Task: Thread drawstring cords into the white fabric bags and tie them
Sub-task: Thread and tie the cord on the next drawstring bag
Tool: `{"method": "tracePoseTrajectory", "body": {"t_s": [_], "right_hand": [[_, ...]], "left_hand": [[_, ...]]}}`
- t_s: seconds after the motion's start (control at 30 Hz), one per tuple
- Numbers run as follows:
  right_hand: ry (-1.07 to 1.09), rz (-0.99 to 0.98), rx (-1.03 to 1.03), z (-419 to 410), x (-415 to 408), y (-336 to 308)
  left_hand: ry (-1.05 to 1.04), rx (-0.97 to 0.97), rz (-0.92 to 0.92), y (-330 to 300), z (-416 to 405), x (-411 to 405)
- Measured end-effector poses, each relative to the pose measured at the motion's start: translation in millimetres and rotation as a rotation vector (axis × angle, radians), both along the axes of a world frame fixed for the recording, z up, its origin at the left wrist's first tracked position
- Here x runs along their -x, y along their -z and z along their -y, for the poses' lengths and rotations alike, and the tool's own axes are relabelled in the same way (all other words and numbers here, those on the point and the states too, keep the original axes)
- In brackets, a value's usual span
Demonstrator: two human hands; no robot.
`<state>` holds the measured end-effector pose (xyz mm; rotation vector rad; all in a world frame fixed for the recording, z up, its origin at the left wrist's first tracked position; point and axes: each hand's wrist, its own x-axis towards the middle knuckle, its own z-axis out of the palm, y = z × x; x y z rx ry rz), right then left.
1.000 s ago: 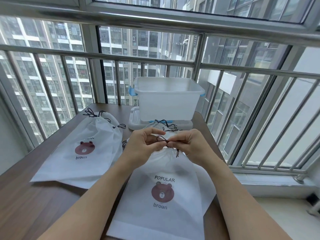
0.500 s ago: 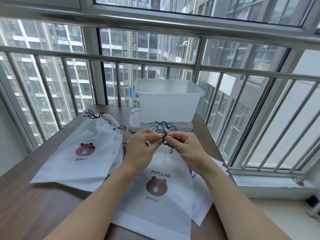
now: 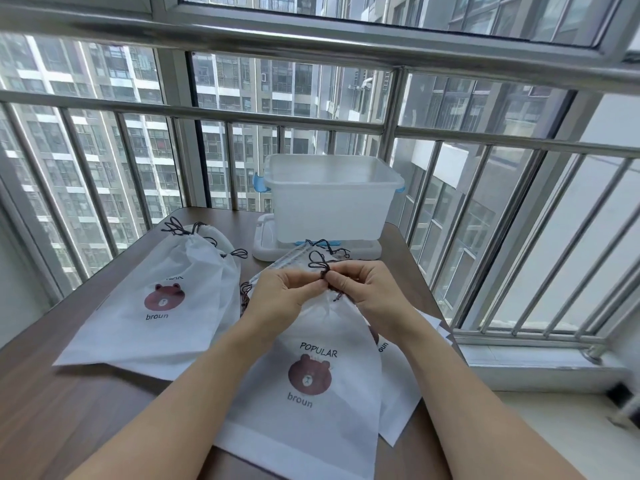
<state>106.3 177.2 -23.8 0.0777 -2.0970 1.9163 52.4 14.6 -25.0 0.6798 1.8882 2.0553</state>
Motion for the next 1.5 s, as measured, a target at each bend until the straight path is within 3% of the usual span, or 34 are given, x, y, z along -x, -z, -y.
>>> {"method": "tracePoseTrajectory", "body": {"t_s": [0.1, 0.2, 0.37, 0.47, 0.57, 0.77, 0.97, 1.1, 1.23, 1.5], "right_hand": [[0.096, -0.042, -0.085, 2.8, 0.5, -0.5], [0.181, -0.095, -0.146, 2.9, 1.5, 0.1], [0.152, -0.094, -0.075, 9.1, 0.2, -4.1], [0.144, -0.057, -0.037, 9.6, 0.2, -4.7], [0.112, -0.044, -0.030, 7.0, -1.0, -4.3], [0.111, 0.005, 0.057, 1.1, -3.4, -7.0], [0.100, 0.057, 0.207, -1.1, -2.3, -7.0], [0.113, 0.090, 0.192, 0.9, -0.8, -7.8], [0.103, 0.098, 0.194, 3.7, -2.6, -7.8], [0.029, 0.063, 0.119, 3.8, -4.2, -5.7]], "left_hand": [[-0.043, 0.010, 0.001, 1.0, -3.1, -1.7], [-0.042, -0.083, 0.176, 0.2, -4.9, 0.2], [0.160, -0.264, 0.488, 1.2, -5.4, 3.7], [0.249, -0.222, 0.515, -0.8, -4.3, 3.4], [0.192, -0.120, 0.329, 0.7, -6.7, 0.8], [-0.177, 0.049, -0.166, -1.1, 0.2, 4.7], [-0.378, 0.159, -0.434, -1.2, 1.0, 5.6], [-0.543, 0.076, -0.545, -4.1, 1.4, -1.3], [-0.529, 0.069, -0.959, -5.0, 4.3, -2.9], [-0.397, 0.156, -0.931, -2.1, 1.6, -1.0]]}}
